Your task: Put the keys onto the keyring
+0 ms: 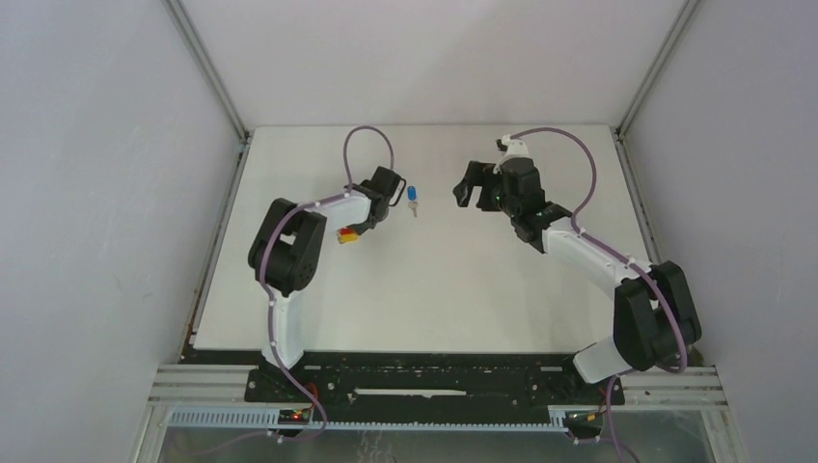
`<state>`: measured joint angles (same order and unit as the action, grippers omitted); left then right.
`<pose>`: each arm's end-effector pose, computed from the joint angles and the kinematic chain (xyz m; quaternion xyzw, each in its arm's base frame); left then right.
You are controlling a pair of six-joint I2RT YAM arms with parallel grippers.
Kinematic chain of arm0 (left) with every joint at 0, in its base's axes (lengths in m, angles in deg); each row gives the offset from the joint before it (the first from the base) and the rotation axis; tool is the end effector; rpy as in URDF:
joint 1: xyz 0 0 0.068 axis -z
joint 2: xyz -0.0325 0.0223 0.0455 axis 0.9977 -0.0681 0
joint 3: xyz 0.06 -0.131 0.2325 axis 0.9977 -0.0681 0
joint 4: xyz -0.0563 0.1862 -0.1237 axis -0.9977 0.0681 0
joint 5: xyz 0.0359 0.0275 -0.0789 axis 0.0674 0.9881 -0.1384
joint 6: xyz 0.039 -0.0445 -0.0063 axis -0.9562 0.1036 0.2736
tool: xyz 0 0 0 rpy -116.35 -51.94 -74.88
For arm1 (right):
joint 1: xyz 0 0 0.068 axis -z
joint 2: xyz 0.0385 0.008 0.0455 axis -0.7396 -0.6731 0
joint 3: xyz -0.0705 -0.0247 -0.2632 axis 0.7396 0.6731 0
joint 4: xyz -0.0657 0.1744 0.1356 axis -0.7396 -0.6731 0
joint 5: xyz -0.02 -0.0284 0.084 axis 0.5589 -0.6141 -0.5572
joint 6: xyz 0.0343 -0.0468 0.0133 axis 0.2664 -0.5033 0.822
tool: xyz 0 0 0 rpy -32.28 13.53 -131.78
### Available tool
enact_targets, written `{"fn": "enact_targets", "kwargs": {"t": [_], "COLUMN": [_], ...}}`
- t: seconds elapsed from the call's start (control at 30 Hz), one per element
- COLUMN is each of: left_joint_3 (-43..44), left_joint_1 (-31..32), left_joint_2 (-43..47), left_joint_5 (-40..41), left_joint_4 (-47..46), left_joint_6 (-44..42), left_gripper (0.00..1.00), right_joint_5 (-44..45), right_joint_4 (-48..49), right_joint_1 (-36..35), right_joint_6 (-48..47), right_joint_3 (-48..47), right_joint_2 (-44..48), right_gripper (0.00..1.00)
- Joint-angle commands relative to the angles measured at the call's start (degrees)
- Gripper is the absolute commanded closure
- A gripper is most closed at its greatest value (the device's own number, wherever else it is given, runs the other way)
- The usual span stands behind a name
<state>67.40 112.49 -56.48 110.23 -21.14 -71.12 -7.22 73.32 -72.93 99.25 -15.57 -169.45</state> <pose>0.3614 -0.1505 0.1608 0.3402 0.8673 0.3010 0.2035 0.2923 0.1370 0.2835 -0.0224 0.8403 0.2089 0.4997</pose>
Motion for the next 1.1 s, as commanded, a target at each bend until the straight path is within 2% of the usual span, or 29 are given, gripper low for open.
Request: {"fn": "enact_targets", "kwargs": {"t": [0.0,0.27,0.47,0.57,0.83,0.93,1.07], "left_joint_3": [-3.53,-5.75,-8.19,-9.34,-12.55,-13.33,-10.74], "left_joint_1": [3.03,5.96,8.33,9.34,10.5,10.69,10.01], "left_joint_2": [5.18,5.22,7.13,8.56,12.32,13.91,17.56], "left_joint_5": [-1.13,-4.06,-12.97,-20.05,-33.68,-36.92,-37.05], "left_joint_4": [-2.43,-0.87,2.11,3.93,7.63,8.51,11.55], "left_joint_6": [0.44,1.7,4.98,5.78,4.17,3.84,4.5], "left_gripper": [0.46,0.47,0.49,0.51,0.55,0.55,0.54], "right_joint_5": [-0.31,-2.23,-2.59,-2.48,-1.86,-1.79,-2.45], "right_joint_4": [0.19,-0.74,-1.46,-1.98,-2.56,-2.05,-0.05], "right_joint_1": [1.25,3.65,5.0,5.1,5.03,4.8,3.36], "right_joint_6": [1.48,2.14,2.24,2.09,2.03,2.14,1.87], "right_joint_3": [1.44,4.73,5.89,5.97,6.18,6.16,5.28], "right_joint_2": [4.06,8.38,10.32,10.86,11.77,11.63,10.1], "right_gripper": [0.01,0.01,0.01,0.01,0.01,0.01,0.01]}}
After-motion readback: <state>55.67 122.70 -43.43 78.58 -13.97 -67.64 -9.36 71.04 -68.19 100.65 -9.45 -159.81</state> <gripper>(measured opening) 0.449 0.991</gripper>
